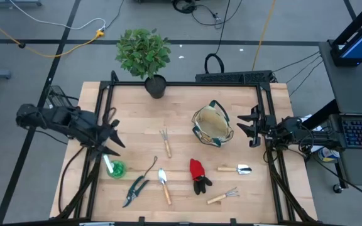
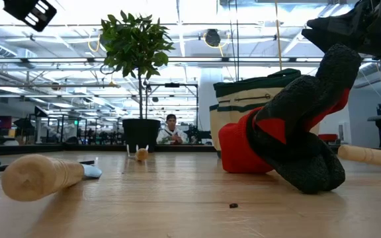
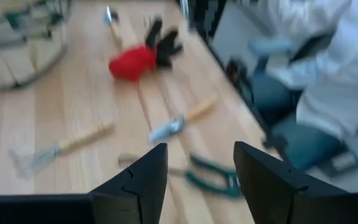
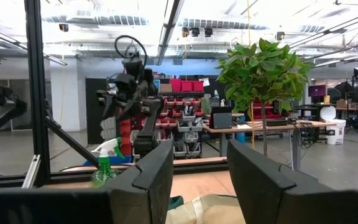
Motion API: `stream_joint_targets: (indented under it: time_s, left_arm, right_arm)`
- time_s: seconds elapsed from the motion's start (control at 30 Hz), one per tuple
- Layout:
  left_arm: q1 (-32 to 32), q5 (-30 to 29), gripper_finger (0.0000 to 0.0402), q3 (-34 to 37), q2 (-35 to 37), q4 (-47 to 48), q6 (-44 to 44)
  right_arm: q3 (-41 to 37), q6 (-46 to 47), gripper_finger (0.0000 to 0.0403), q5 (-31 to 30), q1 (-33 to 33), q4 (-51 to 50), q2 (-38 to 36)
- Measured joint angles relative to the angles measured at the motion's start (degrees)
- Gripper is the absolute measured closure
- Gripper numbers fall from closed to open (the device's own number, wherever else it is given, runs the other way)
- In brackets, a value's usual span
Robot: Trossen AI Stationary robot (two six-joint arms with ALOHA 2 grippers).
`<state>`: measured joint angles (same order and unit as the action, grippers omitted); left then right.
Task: Pick & Place Garden tools in Gardening bag
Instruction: Put the green spray bottle into the light brown gardening bag
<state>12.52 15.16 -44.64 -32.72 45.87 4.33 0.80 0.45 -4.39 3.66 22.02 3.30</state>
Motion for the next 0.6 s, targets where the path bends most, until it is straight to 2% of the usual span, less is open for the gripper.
stream_joint_targets:
  time_s: [0.17,0.37,0.6]
  left_arm:
    - [2.30,2.40,0.0211,-5.63,-6.95,10.09,-0.80]
    - [6.67,3.15,0.0211,-5.53,-11.77,18.46,-0.96]
    - [12.22,2.95,0.0211,-5.51,-13.93,19.99,-4.39]
  right_arm:
    - [0.00,0.43,0.0258,-0.01,0.00,-0.02,-0.01]
    - [0.00,0.29,0.0257,-0.01,0.00,-0.09,-0.01]
    - [0.02,0.57,0.0258,0.01,0.00,-0.04,-0.01]
